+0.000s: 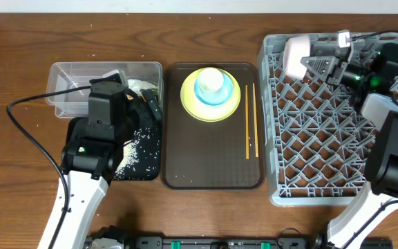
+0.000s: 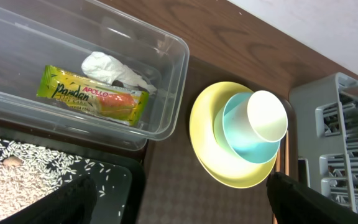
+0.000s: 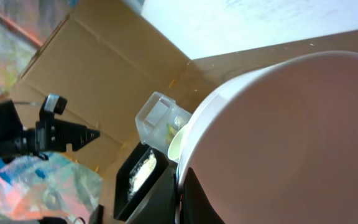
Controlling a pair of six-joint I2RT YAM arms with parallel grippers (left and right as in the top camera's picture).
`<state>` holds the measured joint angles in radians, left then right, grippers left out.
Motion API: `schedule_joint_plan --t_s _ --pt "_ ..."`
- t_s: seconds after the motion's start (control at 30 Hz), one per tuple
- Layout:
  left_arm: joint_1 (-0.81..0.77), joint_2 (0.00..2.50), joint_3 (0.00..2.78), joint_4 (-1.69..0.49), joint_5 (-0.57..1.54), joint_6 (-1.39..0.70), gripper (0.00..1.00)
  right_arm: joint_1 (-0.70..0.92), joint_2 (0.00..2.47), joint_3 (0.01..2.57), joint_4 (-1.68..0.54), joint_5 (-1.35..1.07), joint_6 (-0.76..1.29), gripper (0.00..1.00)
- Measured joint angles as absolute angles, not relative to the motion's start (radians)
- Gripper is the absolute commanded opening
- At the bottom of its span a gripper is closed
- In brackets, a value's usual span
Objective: Sort waste into correct bins and load items into the dishwasher rack
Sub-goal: 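Lower the pink bowl into the rack's back row and open the right gripper, then reach the right gripper to the wooden chopsticks and grasp one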
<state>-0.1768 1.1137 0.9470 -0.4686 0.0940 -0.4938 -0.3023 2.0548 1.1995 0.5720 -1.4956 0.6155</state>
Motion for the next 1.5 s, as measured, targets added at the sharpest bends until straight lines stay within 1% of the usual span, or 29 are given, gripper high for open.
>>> schedule_joint_plan --t_s 0.23,0.37,0.4,0.47,0.57,0.63,0.73,0.9,1.03,1.27,1.4,1.5 --pt "-0.177 1.114 0.947 -0.469 0.094 -0.494 0.9 -0.335 2.055 1.2 0.531 -1.454 0.622 0.01" --pt "-0.177 1.114 0.947 -0.469 0.094 -0.494 0.9 -0.359 2.055 1.2 0.517 -1.443 0.628 0.03" --pt "-0.177 1.114 0.947 -0.469 0.094 -0.494 0.9 -0.366 2.055 1.2 0.515 -1.443 0.629 0.08" --pt "-0.177 1.114 0.947 -0.469 0.094 -0.494 0.9 -0.388 2.055 1.2 0.506 -1.437 0.634 0.22" --pt "-0.177 1.114 0.947 -0.469 0.094 -0.494 0.9 -0.429 2.055 1.2 0.484 -1.429 0.64 0.32" --pt "-0.177 1.114 0.947 -0.469 0.094 -0.494 0.9 -0.453 2.055 1.2 0.463 -1.425 0.641 0.34" --pt "-0.177 1.114 0.947 -0.469 0.094 -0.494 0.9 -0.491 2.055 1.2 0.437 -1.419 0.641 0.35" --pt "-0.177 1.114 0.947 -0.469 0.094 -0.494 0.9 -0.532 2.055 1.2 0.432 -1.415 0.663 0.29" --pt "-0.177 1.114 0.947 -0.469 0.094 -0.494 0.9 -0.552 2.055 1.2 0.488 -1.413 0.736 0.25" --pt "-0.177 1.114 0.947 -0.469 0.094 -0.494 0.9 -0.535 2.034 1.2 0.514 -1.407 0.827 0.24" --pt "-0.177 1.114 0.947 -0.469 0.094 -0.494 0.9 -0.487 1.934 1.198 0.418 -1.352 0.839 0.24" --pt "-0.177 1.114 0.947 -0.469 0.094 -0.493 0.9 -0.419 1.8 1.199 0.251 -1.264 0.809 0.24"
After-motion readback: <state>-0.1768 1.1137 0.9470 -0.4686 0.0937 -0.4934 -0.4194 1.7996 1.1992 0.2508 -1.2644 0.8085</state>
